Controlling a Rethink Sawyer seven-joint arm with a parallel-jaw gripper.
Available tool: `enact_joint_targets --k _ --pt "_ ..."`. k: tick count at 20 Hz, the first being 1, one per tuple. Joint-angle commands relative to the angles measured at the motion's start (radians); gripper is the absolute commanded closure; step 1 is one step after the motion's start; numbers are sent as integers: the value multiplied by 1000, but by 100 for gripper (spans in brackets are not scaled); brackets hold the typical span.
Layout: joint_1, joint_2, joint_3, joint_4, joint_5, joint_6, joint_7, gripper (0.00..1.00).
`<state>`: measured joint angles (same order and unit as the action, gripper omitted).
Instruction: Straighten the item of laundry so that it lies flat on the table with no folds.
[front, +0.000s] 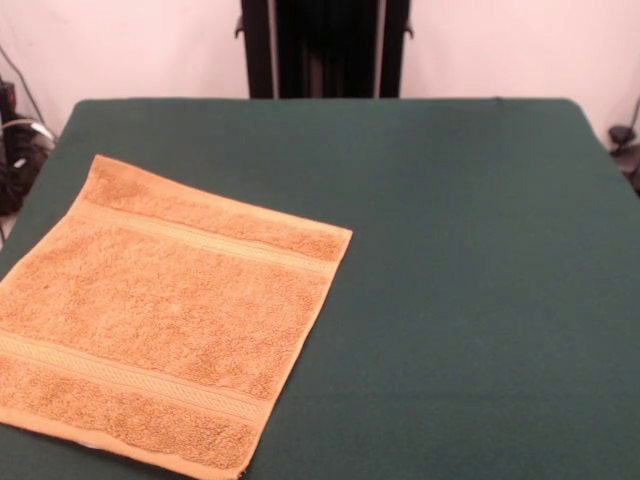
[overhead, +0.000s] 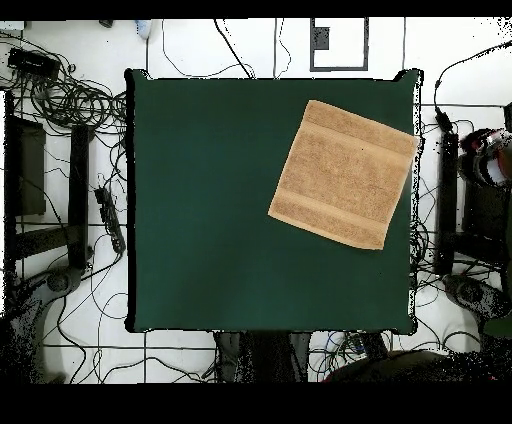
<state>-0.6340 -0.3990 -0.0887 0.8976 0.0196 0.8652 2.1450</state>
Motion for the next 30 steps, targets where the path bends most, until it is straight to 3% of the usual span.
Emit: enact_joint_targets --k 1,15,30 --pt "71 -21 83 226 56 84 94 0" --pt "104 -32 92 421 119 -189 188 0" --pt "206 -44 -29 546 134 -343 297 0"
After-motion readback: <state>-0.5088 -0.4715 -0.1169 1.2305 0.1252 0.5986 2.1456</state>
